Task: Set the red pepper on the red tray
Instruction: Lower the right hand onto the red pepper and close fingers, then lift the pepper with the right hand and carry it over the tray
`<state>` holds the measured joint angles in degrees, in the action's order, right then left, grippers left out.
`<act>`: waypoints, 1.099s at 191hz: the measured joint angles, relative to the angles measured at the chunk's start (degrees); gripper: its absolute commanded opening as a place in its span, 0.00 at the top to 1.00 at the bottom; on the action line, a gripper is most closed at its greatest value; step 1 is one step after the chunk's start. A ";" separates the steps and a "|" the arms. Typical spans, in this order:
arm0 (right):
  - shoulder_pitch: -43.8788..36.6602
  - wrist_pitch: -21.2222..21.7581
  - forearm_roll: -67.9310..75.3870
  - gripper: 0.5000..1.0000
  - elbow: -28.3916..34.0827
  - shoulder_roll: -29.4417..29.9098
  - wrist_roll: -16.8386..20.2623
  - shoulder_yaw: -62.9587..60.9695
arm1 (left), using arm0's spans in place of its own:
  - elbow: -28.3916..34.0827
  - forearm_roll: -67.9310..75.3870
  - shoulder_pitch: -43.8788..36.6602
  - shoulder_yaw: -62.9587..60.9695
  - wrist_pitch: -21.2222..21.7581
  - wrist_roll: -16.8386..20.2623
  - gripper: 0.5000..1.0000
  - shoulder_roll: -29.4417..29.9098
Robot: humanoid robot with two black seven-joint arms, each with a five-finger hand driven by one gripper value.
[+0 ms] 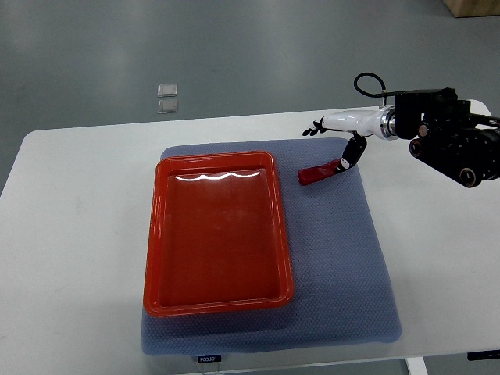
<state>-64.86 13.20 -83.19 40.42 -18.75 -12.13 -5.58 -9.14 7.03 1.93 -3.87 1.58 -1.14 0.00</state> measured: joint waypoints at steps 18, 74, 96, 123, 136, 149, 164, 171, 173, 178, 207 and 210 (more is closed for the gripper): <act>-0.11 -1.79 -0.03 0.18 -0.38 1.01 0.00 2.28 | 0.00 0.00 0.00 0.00 0.00 0.01 0.00 0.00; 0.36 -2.37 -0.05 0.21 -1.11 2.11 0.28 2.79 | 0.00 0.00 0.00 0.00 0.00 0.01 0.00 0.00; 0.81 -2.39 -0.12 0.30 -1.68 2.73 0.36 2.85 | 0.00 0.00 0.00 0.00 0.00 0.01 0.00 0.00; 1.26 -2.39 -0.19 0.37 -2.14 3.26 0.45 2.89 | 0.00 0.00 0.00 0.00 0.00 0.00 0.00 0.00; 1.55 -2.39 -0.23 0.39 -2.22 3.52 0.45 2.91 | 0.00 0.00 0.00 0.00 0.00 0.01 0.00 0.00; 1.81 -2.41 -0.27 0.39 -2.31 3.60 0.45 3.04 | 0.00 0.00 0.00 0.00 0.00 0.00 0.00 0.00; 2.00 -2.91 -0.29 0.40 -2.41 3.62 0.45 3.65 | 0.00 0.00 0.00 0.00 0.00 0.00 0.00 0.00; 2.05 -3.34 -0.29 0.41 -2.51 3.63 0.45 4.02 | 0.00 0.00 0.00 0.00 0.00 0.00 0.00 0.00; 2.06 -3.46 -0.29 0.41 -2.54 3.63 0.45 4.14 | 0.00 0.00 0.00 0.00 0.00 0.00 0.00 0.00; 2.07 -3.77 -0.29 0.43 -2.65 3.63 0.45 4.42 | 0.00 0.00 0.00 0.00 0.00 0.00 0.00 0.00; 2.09 -4.63 -0.25 0.55 -2.96 3.63 0.44 5.39 | 0.00 0.00 0.00 0.00 0.00 0.00 0.00 0.00; 2.09 -4.64 -0.25 0.57 -2.96 3.63 0.43 5.41 | 0.00 0.00 0.00 0.00 0.00 0.00 0.00 0.00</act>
<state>-62.76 8.56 -83.44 37.47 -15.12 -11.70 -0.17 -9.14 7.03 1.93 -3.87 1.58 -1.14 0.00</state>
